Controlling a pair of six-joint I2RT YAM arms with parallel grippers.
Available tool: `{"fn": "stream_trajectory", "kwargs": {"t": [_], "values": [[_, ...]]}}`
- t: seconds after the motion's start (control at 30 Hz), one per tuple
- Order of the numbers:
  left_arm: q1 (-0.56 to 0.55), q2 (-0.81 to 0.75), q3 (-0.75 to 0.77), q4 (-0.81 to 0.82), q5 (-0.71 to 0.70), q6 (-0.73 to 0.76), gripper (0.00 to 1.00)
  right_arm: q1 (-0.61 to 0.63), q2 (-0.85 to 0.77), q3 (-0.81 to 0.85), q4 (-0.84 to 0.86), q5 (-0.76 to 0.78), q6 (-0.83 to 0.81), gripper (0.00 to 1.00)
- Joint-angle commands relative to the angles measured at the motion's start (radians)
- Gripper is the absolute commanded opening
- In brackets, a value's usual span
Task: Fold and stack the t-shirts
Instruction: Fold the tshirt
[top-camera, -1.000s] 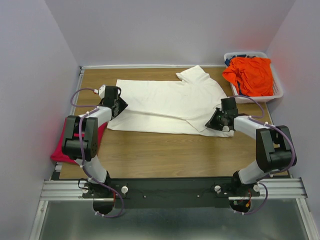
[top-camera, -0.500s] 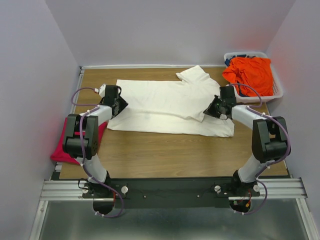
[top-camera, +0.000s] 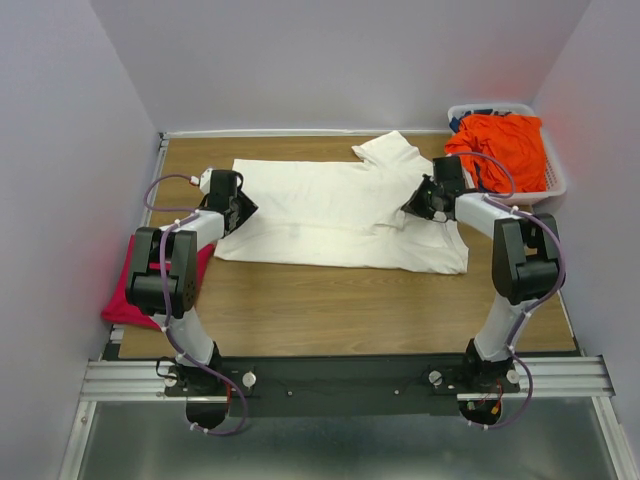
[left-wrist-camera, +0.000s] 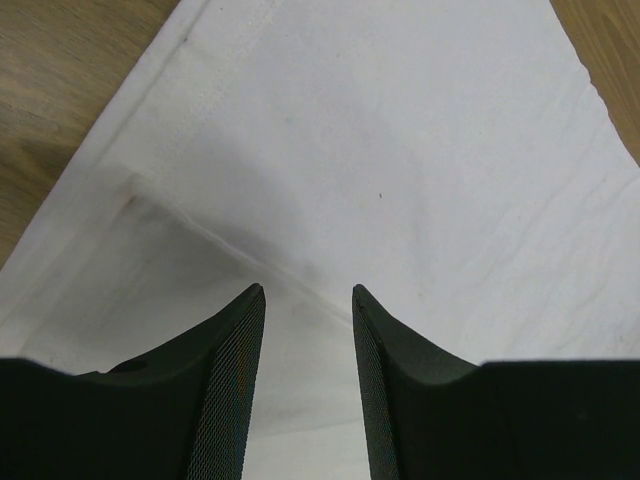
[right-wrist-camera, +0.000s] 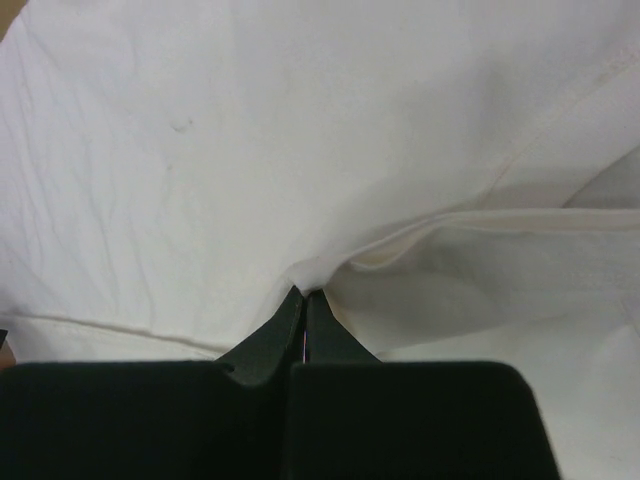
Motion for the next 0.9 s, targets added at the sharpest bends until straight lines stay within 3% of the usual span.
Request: {"fn": "stream_trajectory", "kwargs": {"t": [0.0, 0.43, 0.87], "values": [[0.007, -0.009, -0.008, 0.016, -0.001, -0.004, 0.48, 0.006, 0.029, 0.043, 0.010, 0.006, 0.008, 0.03], [0.007, -0.008, 0.104, -0.230, -0.260, -0.139, 0.49, 0.006, 0.026, 0.022, 0.012, 0.003, 0.011, 0.03], [0.012, 0.118, 0.237, -0.367, -0.304, -0.189, 0.48, 0.007, 0.027, 0.014, 0.012, 0.002, 0.016, 0.03]]}}
